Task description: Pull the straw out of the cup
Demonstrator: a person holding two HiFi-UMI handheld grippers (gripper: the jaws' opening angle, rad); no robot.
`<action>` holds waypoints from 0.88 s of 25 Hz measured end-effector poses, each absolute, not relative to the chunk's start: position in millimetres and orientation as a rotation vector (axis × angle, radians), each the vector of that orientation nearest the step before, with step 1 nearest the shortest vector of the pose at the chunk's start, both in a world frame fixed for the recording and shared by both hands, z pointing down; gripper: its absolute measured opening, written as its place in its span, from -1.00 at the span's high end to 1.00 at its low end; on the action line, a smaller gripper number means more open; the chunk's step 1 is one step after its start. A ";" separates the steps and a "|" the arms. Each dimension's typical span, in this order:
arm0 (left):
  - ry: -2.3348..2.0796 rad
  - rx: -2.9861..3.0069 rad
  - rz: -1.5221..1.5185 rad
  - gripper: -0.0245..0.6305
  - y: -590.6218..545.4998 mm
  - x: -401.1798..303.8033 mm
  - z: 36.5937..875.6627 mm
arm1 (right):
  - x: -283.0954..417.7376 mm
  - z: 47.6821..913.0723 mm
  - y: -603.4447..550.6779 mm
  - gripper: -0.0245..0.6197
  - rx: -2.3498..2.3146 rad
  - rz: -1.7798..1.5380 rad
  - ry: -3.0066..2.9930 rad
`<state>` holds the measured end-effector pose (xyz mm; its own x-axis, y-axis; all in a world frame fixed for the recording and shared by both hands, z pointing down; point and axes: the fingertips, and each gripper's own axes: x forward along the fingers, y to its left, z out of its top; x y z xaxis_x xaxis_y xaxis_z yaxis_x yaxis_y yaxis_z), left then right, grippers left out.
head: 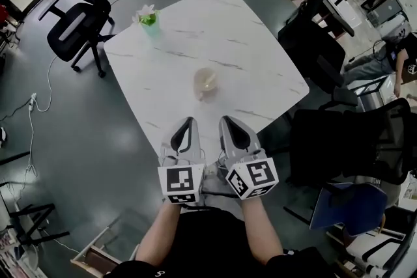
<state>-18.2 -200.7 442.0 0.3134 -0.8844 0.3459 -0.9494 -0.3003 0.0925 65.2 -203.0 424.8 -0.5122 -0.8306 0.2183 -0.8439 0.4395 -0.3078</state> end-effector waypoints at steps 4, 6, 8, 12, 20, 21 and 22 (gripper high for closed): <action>-1.608 2.300 0.341 0.92 -211.7 -15.1 458.3 | 61.8 434.4 -213.6 0.91 1.533 0.597 -2.605; -1.592 2.314 0.351 0.92 -216.0 -12.4 463.0 | 62.0 441.5 -220.3 0.91 1.540 0.607 -2.587; -1.580 2.317 0.367 0.92 -218.4 -12.1 468.8 | 61.7 448.8 -226.0 0.91 1.549 0.623 -2.569; -1.564 2.304 0.380 0.92 -227.0 -15.1 480.7 | 59.6 460.6 -239.7 0.90 1.559 0.639 -2.548; -1.533 2.300 0.387 0.92 -247.4 -13.2 493.6 | 59.2 479.4 -266.8 0.80 1.566 0.671 -2.510; -1.529 2.300 0.391 0.92 -249.3 -12.4 495.2 | 59.4 481.8 -269.7 0.80 1.567 0.677 -2.505; -1.524 2.300 0.394 0.92 -251.2 -11.6 496.7 | 59.8 484.2 -272.4 0.79 1.569 0.683 -2.500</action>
<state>-11.6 -251.2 496.7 0.3820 -0.8253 0.4159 -0.9235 -0.3584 0.1371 59.8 -272.4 484.2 -0.4592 -0.8267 0.3251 -0.8771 0.3640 -0.3133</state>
